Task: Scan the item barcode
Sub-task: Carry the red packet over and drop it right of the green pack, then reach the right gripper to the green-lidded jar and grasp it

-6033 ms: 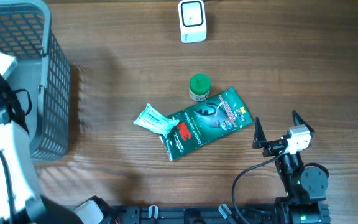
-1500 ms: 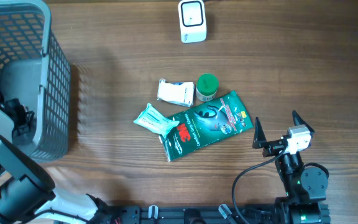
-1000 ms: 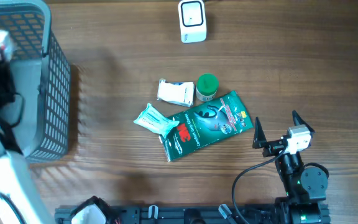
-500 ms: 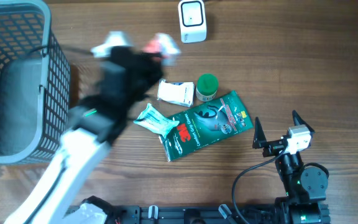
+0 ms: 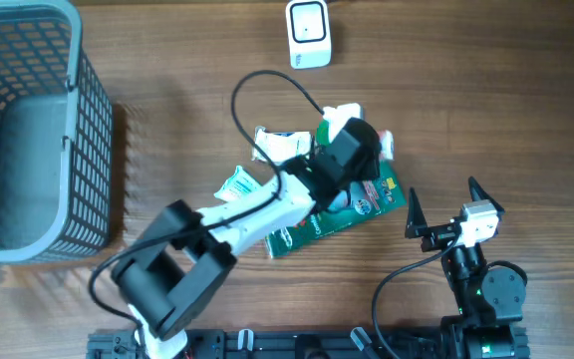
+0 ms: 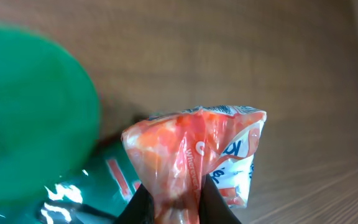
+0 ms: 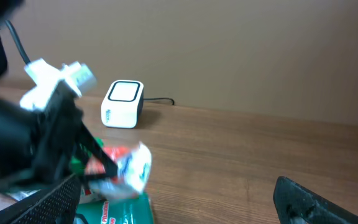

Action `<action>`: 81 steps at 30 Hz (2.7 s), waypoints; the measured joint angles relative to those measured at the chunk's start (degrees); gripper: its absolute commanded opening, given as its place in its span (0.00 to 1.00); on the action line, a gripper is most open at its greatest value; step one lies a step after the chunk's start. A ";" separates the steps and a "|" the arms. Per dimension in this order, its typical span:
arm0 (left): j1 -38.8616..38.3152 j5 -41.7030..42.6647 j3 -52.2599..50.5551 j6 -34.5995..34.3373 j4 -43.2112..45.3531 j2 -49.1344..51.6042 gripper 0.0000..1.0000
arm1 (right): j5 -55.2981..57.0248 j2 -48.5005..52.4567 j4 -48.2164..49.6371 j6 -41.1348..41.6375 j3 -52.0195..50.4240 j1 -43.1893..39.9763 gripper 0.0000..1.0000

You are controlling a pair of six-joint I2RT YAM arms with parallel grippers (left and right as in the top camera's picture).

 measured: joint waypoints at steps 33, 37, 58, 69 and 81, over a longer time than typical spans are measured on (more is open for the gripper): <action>2.78 -40.35 15.10 58.75 17.03 -45.22 1.00 | 0.00 0.00 0.00 0.00 0.00 0.00 1.00; 2.78 -50.77 18.58 73.42 17.27 -45.33 1.00 | 0.00 0.00 0.00 0.00 0.00 0.00 1.00; 14.14 -49.72 18.99 56.28 -12.96 -60.59 1.00 | -43.45 0.02 0.90 60.13 0.00 0.07 1.00; 24.04 -30.23 12.17 42.27 -16.13 -70.86 1.00 | -38.49 15.87 -26.49 59.74 12.26 0.11 0.99; 36.30 -16.65 6.45 36.74 -15.41 -85.92 1.00 | -7.43 73.90 -52.04 43.82 67.91 19.85 0.99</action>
